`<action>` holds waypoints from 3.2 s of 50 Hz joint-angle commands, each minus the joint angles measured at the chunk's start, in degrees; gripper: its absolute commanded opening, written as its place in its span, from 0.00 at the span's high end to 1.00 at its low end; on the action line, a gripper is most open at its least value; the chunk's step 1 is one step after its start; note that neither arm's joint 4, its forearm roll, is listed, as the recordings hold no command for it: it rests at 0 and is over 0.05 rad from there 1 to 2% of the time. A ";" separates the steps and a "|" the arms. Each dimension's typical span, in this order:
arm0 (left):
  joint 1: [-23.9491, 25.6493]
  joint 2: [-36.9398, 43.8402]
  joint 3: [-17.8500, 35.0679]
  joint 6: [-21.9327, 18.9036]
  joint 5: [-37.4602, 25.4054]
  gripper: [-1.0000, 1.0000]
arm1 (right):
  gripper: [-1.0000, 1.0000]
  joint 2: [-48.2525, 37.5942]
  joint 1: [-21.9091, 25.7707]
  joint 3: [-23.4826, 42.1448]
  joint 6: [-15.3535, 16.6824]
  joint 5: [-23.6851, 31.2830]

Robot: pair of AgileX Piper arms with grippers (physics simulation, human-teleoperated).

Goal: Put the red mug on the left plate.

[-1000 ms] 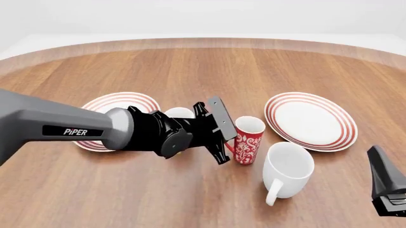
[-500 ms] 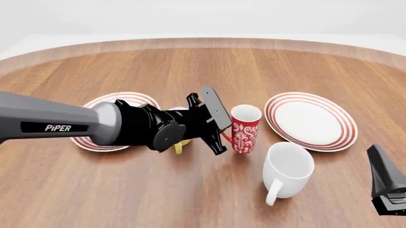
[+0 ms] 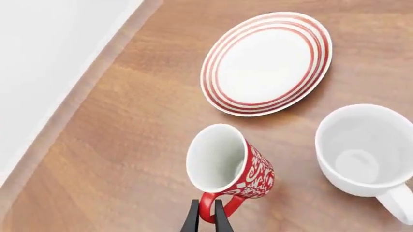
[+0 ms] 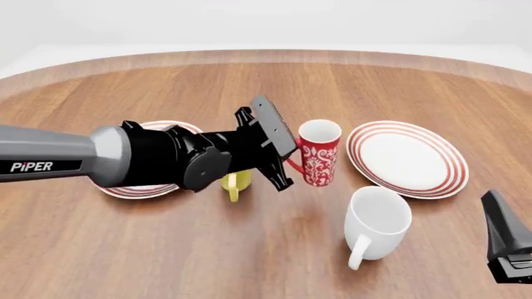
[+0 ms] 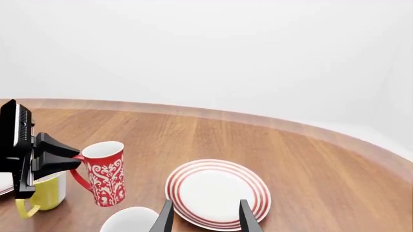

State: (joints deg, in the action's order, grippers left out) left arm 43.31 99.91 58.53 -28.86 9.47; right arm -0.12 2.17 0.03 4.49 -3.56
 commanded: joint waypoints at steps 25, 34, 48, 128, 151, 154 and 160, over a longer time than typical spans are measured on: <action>-4.39 -12.30 -6.14 -0.77 1.04 1.00 | 0.00 0.11 0.22 0.03 1.26 -0.45; -6.04 -14.02 -9.00 -0.66 3.58 1.00 | 0.00 0.11 0.21 0.01 1.46 -0.47; -8.05 -18.35 -12.25 0.26 5.53 1.00 | 0.00 0.11 0.21 -0.01 1.74 -0.47; -36.84 -16.26 -26.10 -6.28 25.93 1.00 | 0.00 0.11 0.62 0.00 2.19 -0.84; -40.65 -9.04 -27.89 -5.34 34.88 1.00 | 0.00 0.11 0.64 0.00 2.25 -0.94; -40.82 -7.70 -27.96 -5.02 35.95 1.00 | 0.00 0.11 0.67 0.00 2.28 -0.97; -40.97 -6.31 -28.06 -4.85 37.01 1.00 | 0.00 0.11 0.65 0.00 2.27 -0.96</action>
State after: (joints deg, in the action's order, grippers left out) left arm 3.08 91.02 30.61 -33.72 43.79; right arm -0.01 2.81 0.03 6.75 -4.49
